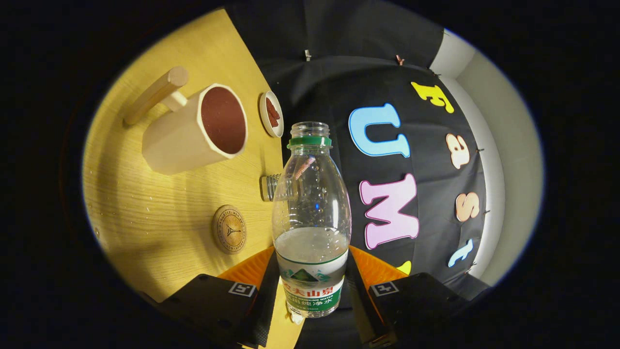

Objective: Take the bottle from table, then pour the juice into the cup, finally place the bottle on the coaster

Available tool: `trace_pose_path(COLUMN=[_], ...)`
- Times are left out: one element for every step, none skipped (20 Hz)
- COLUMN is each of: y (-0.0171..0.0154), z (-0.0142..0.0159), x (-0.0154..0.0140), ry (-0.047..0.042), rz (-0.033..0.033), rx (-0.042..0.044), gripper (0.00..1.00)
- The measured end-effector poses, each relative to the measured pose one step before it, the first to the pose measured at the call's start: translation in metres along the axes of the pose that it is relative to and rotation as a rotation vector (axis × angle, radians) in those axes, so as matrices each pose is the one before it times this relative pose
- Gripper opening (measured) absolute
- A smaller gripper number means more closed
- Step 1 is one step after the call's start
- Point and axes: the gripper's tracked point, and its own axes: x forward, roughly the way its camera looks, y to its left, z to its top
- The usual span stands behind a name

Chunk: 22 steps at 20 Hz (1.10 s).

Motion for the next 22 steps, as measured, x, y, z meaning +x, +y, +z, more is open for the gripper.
trace_pose_path(y=[0.00134, 0.00044, -0.00039, -0.00348, -0.00307, 0.00033, 0.00219, 0.00057, -0.00061, -0.00162, -0.00065, -0.0002, 0.00068, 0.00068, -0.00131, -0.00242, -0.00284, -0.00244, -0.00084, -0.00082, -0.0012, -0.00027], z=[-0.00091, 0.00083, 0.00096, 0.00155, 0.00298, 0.00186, 0.00072, -0.00019, 0.00121, 0.00313, 0.00253, 0.00186, -0.00044, -0.00076, -0.00075, 0.00196, 0.00084, 0.00025, -0.0005, -0.00078, 0.00067, 0.00015], x=[0.00092, 0.00079, 0.00024, 0.00064, -0.00044, 0.0015, 0.00186, 0.00379, 0.00104, 0.00146, 0.00074, 0.00092, 0.0002, -0.00029, 0.00008, -0.00064, -0.00056, 0.00087, -0.00007, 0.00275, -0.00042, -0.00003], ry=[-0.00514, -0.00429, -0.00473, -0.00907, -0.01348, -0.01237, -0.00485, -0.0031, -0.00594, -0.01117, -0.01157, -0.00844, -0.00361, -0.00064, 0.00024, -0.00092, -0.001, -0.00094, -0.0003, 0.00077, -0.00085, -0.00125], rz=[0.00189, 0.00149, -0.00052, -0.01031, -0.01474, -0.00624, 0.00414, 0.00407, -0.00188, -0.00497, -0.00374, -0.00284, 0.00117, -0.00085, -0.00403, -0.00815, -0.01079, -0.00676, -0.00304, -0.00238, -0.00401, -0.00463], rx=[-0.02113, -0.02085, -0.02398, -0.02728, -0.02741, -0.01768, -0.00906, -0.00896, -0.01565, -0.02268, -0.02623, -0.02045, -0.01159, -0.00727, -0.00638, -0.00583, -0.00728, -0.00861, -0.00763, -0.00933, -0.01102, -0.01115], gripper=[0.7, 0.7, 0.7, 0.7, 0.7, 0.7, 0.7, 0.71, 0.7, 0.7, 0.7, 0.71, 0.71, 0.7, 0.7, 0.7, 0.7, 0.7, 0.7, 0.7, 0.7, 0.7])
